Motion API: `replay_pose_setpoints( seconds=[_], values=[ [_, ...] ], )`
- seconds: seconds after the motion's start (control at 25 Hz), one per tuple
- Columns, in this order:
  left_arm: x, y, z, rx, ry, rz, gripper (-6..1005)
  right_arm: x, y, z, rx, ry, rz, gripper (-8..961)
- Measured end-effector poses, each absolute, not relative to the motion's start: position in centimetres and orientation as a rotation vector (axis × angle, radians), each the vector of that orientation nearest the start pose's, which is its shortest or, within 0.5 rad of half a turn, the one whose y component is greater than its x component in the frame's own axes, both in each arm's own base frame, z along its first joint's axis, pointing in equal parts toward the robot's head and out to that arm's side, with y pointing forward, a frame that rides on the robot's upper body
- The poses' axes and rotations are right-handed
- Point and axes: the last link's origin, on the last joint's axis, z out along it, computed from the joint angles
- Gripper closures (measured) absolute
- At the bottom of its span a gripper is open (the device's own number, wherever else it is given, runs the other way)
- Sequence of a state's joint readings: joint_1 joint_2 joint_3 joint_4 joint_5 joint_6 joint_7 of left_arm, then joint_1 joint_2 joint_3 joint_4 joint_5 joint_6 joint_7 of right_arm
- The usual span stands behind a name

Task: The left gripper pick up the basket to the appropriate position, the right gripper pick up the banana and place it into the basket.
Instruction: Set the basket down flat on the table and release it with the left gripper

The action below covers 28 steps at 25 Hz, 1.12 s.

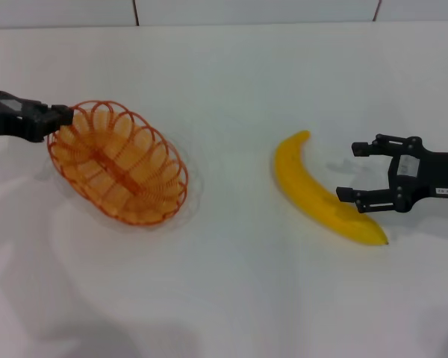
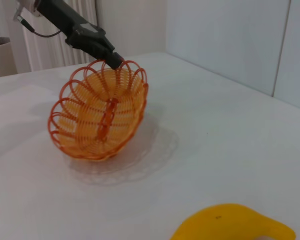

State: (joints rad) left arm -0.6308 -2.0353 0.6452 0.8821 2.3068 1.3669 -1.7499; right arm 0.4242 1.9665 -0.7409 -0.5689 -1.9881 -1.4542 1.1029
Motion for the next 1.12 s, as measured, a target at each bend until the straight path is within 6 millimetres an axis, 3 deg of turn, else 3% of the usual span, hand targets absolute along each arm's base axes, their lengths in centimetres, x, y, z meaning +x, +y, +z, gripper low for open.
replay_pose_setpoints(
  seconds=[0.36,0.72,1.12],
  values=[
    [-26.5,40.2,5.1,-2.43,-0.818,-0.374,932,32.9,31.0,2.4,-2.677,0.427,0.411,108],
    [-28.0,40.6,3.3,-2.334,-0.9,-0.424,931,32.9,31.0,2.2,-2.681,0.432,0.409,113],
    [-29.8,39.7,1.3,-2.273,-1.0,-0.463,930,33.0,30.9,2.2,-2.682,0.437,0.407,118]
  ],
)
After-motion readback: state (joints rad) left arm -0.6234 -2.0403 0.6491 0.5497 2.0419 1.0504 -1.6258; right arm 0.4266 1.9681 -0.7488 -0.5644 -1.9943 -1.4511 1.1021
